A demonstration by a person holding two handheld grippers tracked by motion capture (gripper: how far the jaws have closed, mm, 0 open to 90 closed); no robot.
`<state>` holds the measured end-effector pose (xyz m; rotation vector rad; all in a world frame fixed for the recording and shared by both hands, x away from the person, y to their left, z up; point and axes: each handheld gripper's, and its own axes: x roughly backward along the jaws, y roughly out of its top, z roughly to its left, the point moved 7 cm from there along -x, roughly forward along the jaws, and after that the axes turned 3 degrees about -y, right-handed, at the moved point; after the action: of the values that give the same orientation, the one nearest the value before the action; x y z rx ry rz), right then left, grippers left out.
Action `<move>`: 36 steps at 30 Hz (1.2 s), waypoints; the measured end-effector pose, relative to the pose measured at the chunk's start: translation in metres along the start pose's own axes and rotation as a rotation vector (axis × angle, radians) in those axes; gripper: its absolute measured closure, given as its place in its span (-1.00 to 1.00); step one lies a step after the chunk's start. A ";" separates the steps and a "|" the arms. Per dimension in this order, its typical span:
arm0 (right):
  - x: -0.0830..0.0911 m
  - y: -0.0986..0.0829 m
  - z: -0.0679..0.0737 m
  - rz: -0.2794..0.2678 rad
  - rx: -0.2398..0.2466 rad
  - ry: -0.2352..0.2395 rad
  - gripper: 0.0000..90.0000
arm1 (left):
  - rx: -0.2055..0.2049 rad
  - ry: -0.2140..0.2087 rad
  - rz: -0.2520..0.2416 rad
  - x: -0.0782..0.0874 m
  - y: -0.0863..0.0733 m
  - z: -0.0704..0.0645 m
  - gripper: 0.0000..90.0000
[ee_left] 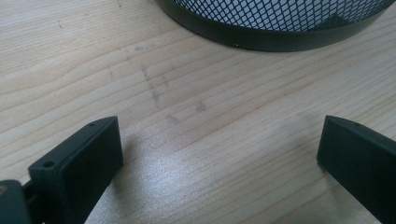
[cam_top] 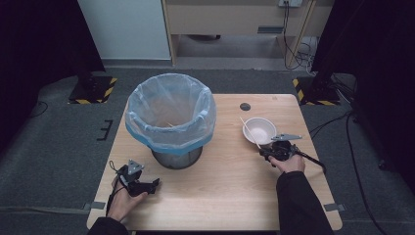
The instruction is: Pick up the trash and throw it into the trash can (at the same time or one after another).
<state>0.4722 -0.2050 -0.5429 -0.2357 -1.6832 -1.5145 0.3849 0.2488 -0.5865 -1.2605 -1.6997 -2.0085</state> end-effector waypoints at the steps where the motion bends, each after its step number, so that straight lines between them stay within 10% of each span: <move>1: 0.000 0.000 0.000 0.000 0.000 0.000 0.71 | 0.000 0.000 0.000 0.000 0.000 0.000 -1.00; 24: 0.000 0.000 -0.002 0.021 -0.013 0.008 0.91 | 0.000 0.000 0.000 0.000 0.000 0.000 -1.00; 36: 0.019 0.020 -0.005 -0.110 -0.065 0.020 0.91 | 0.000 0.000 0.000 0.000 0.000 0.000 -1.00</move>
<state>0.4753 -0.2115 -0.5158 -0.1638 -1.6563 -1.6488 0.3849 0.2488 -0.5865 -1.2609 -1.6993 -2.0085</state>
